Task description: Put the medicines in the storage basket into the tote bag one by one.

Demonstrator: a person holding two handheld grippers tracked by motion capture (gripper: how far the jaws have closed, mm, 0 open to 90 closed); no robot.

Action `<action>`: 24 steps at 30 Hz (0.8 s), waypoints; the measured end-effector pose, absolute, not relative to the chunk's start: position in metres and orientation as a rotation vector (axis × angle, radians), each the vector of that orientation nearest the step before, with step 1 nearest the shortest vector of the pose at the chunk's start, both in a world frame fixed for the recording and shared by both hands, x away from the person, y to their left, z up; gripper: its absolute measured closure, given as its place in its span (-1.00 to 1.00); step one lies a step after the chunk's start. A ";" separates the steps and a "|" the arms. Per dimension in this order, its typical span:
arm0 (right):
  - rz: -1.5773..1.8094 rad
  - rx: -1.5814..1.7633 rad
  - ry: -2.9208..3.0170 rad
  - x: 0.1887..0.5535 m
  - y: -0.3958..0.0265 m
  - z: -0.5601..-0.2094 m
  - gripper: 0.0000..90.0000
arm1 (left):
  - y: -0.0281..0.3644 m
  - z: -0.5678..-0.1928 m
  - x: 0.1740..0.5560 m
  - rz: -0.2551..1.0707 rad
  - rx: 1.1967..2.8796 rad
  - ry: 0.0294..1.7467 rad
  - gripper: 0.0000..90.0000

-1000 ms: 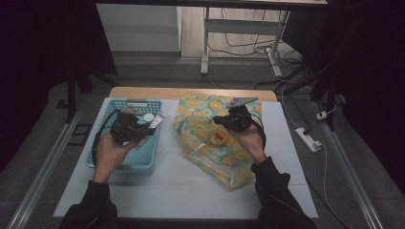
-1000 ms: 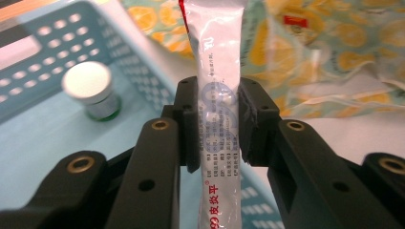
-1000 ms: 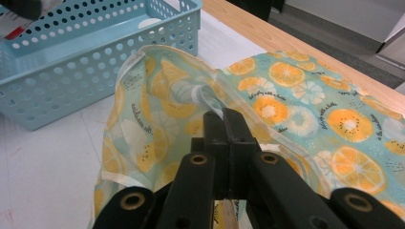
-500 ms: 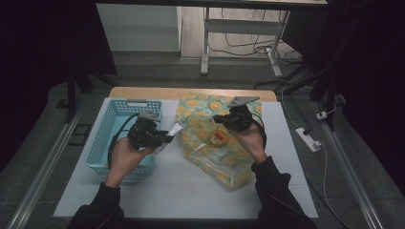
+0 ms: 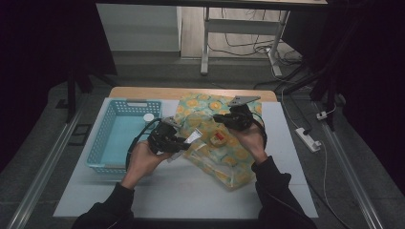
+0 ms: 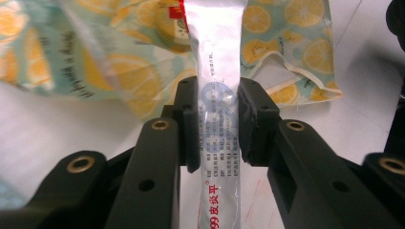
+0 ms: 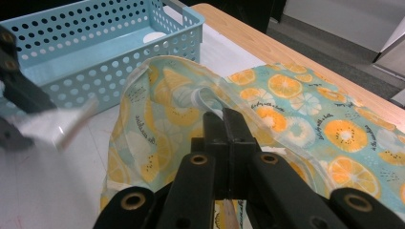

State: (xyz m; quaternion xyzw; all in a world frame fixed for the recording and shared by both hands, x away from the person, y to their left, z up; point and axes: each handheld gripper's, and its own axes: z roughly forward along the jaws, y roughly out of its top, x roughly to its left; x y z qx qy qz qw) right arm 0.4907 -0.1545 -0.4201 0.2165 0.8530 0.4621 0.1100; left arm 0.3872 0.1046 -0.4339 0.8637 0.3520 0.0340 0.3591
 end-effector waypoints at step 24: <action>1.365 0.639 2.506 0.490 -0.155 -0.420 1.00 | 0.045 -0.455 0.438 0.084 2.254 0.947 0.59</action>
